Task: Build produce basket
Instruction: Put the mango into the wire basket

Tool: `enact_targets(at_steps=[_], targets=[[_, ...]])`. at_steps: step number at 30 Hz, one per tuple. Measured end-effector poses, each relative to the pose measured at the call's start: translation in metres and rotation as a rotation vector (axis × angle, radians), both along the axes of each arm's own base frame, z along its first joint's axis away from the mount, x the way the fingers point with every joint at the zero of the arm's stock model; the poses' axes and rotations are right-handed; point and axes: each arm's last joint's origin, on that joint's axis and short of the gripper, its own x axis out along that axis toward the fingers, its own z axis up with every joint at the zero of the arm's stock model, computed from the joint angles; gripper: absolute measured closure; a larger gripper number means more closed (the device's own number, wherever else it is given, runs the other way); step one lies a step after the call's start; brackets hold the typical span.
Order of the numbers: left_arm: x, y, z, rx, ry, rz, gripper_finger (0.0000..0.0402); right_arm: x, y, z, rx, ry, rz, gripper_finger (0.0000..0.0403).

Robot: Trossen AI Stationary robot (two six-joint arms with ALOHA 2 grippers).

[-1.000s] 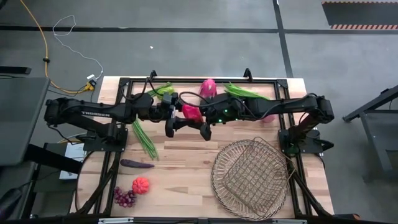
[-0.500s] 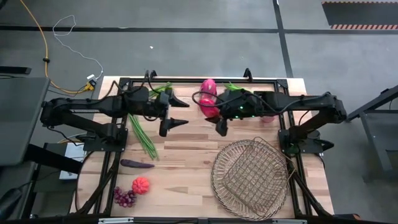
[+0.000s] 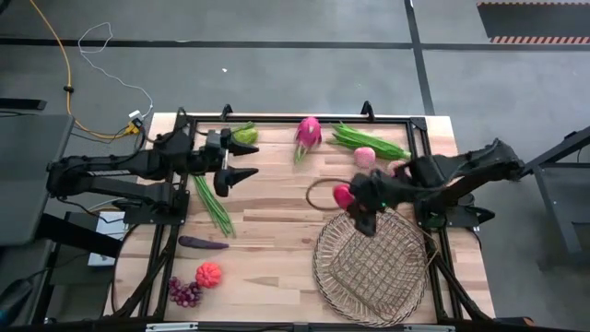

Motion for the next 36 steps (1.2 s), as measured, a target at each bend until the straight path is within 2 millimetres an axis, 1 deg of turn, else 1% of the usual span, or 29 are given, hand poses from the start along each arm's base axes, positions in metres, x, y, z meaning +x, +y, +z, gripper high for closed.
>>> enact_targets(at_steps=[2,5,9,11,13,15,17,21,28,32,36], targets=[[-0.005,-0.001,-0.007,-0.036,-0.011,0.023,0.0074,-0.012,0.017,-0.003,0.055,0.072,-0.009,0.0173],[-0.008,-0.001,-0.009,-0.042,-0.012,0.049,0.0074,-0.029,0.041,-0.005,0.106,0.137,-0.049,0.0172],[-0.009,0.000,-0.009,0.004,-0.007,0.066,0.0074,-0.047,0.062,-0.011,0.116,0.204,-0.209,0.0172],[-0.009,0.000,-0.009,0.020,-0.002,0.066,0.0074,-0.051,0.072,-0.017,0.099,0.230,-0.280,0.0172],[-0.009,0.000,-0.009,0.026,-0.001,0.066,0.0074,-0.051,0.081,-0.025,0.075,0.267,-0.327,0.0172],[-0.009,0.000,-0.009,0.027,-0.001,0.066,0.0074,-0.047,0.089,-0.040,0.057,0.301,-0.349,0.0172],[-0.009,0.000,-0.009,0.036,0.001,0.066,0.0074,-0.044,0.094,-0.058,0.063,0.349,-0.363,0.0172],[-0.009,0.000,-0.009,0.036,0.001,0.066,0.0074,-0.043,0.098,-0.093,0.129,0.432,-0.323,0.0172],[-0.009,0.000,-0.008,0.036,-0.002,0.066,0.0074,-0.054,0.085,-0.141,0.120,0.514,-0.315,0.0171],[-0.009,0.000,-0.008,0.036,-0.003,0.082,0.0074,-0.057,0.080,-0.160,0.122,0.513,-0.316,0.0171],[-0.009,0.000,-0.008,0.036,-0.006,0.085,0.0074,-0.061,0.072,-0.174,0.091,0.530,-0.339,0.0171]])
